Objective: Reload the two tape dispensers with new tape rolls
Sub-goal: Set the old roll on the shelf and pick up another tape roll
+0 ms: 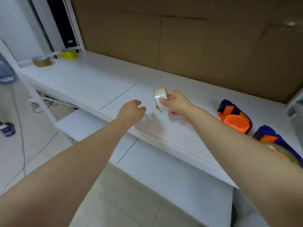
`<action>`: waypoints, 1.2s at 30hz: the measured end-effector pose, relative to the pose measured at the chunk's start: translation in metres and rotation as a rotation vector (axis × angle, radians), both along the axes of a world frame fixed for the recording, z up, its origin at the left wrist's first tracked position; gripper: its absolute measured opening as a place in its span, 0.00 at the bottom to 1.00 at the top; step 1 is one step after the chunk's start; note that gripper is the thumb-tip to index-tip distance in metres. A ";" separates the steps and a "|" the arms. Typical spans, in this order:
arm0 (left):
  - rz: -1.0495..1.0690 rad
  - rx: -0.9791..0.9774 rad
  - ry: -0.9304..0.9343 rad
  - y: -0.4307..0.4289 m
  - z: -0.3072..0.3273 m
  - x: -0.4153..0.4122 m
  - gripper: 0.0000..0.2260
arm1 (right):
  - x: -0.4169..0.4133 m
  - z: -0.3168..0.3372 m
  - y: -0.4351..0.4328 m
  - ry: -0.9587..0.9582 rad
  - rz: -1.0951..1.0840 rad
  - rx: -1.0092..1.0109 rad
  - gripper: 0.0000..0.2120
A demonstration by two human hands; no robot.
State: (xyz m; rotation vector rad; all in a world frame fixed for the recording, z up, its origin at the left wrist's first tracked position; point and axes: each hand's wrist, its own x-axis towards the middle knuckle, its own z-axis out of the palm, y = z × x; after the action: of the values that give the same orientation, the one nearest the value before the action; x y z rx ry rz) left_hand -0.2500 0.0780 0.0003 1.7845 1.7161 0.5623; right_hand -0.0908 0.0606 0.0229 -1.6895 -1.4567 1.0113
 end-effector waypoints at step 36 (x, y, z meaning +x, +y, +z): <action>0.063 0.130 0.405 0.376 0.020 -0.539 0.15 | -0.508 -0.011 0.433 -0.450 0.037 0.195 0.17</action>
State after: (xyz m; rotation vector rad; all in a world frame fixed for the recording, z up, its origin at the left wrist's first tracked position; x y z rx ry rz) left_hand -0.7890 0.4537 0.0199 2.0487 2.0493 0.3598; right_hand -0.5993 0.4934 0.0121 -1.8224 -1.8077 0.4991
